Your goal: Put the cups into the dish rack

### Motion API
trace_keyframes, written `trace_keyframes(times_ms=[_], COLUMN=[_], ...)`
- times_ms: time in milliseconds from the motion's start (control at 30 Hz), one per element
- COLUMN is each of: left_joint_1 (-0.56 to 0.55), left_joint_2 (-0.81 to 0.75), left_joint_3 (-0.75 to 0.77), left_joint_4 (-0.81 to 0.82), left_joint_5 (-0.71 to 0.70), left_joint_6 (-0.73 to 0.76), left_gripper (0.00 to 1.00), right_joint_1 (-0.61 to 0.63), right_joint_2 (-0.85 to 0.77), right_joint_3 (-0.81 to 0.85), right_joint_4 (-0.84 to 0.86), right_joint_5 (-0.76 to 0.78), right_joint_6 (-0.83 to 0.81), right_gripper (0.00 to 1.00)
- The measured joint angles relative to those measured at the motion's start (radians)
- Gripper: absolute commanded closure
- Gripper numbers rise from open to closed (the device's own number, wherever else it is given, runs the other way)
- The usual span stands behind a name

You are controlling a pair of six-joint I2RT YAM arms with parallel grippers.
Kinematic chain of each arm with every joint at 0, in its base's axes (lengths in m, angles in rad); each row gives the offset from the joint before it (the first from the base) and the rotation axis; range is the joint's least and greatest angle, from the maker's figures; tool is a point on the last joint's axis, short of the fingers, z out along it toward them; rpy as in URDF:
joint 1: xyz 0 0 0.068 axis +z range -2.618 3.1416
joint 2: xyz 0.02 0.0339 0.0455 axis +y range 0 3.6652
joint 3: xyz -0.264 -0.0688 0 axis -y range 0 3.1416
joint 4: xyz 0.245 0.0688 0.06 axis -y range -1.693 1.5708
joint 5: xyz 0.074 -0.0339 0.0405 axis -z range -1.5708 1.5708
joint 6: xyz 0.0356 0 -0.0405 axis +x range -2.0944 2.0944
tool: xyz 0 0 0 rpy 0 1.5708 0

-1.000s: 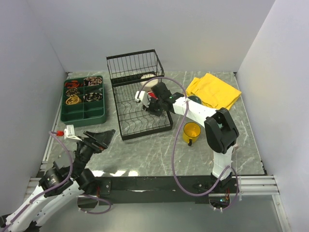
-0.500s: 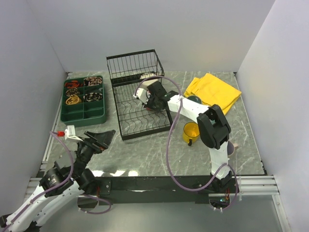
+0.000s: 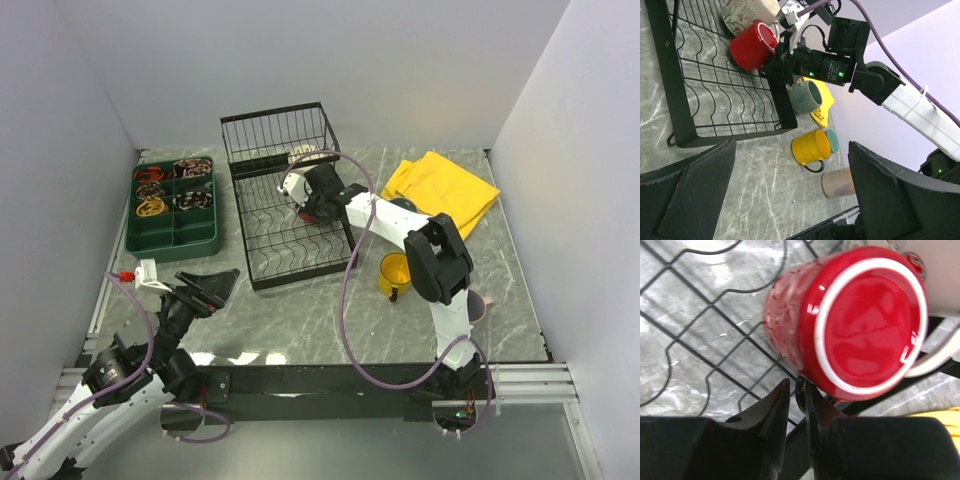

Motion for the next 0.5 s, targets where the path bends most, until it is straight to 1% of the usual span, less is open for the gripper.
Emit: trace_keyframes(times_ms=[300, 400, 433, 500], left_joint_1=[0.0, 0.0, 0.0, 0.0], left_joint_2=[0.006, 0.009, 0.009, 0.01], left_joint_3=[0.0, 0.0, 0.0, 0.0], left_joint_4=[0.0, 0.0, 0.0, 0.0], left_joint_5=[0.0, 0.0, 0.0, 0.0], left_joint_6=[0.0, 0.0, 0.0, 0.0], left_gripper=[0.01, 0.01, 0.01, 0.01], right_joint_1=[-0.009, -0.009, -0.01, -0.012], right_joint_2=[0.002, 0.003, 0.004, 0.007], right_joint_3=[0.006, 0.008, 0.01, 0.014], right_joint_4=[0.007, 0.009, 0.009, 0.014], right_joint_5=[0.015, 0.017, 0.018, 0.024], right_joint_6=[0.005, 0.008, 0.009, 0.02], right_gripper=[0.72, 0.69, 0.66, 0.65])
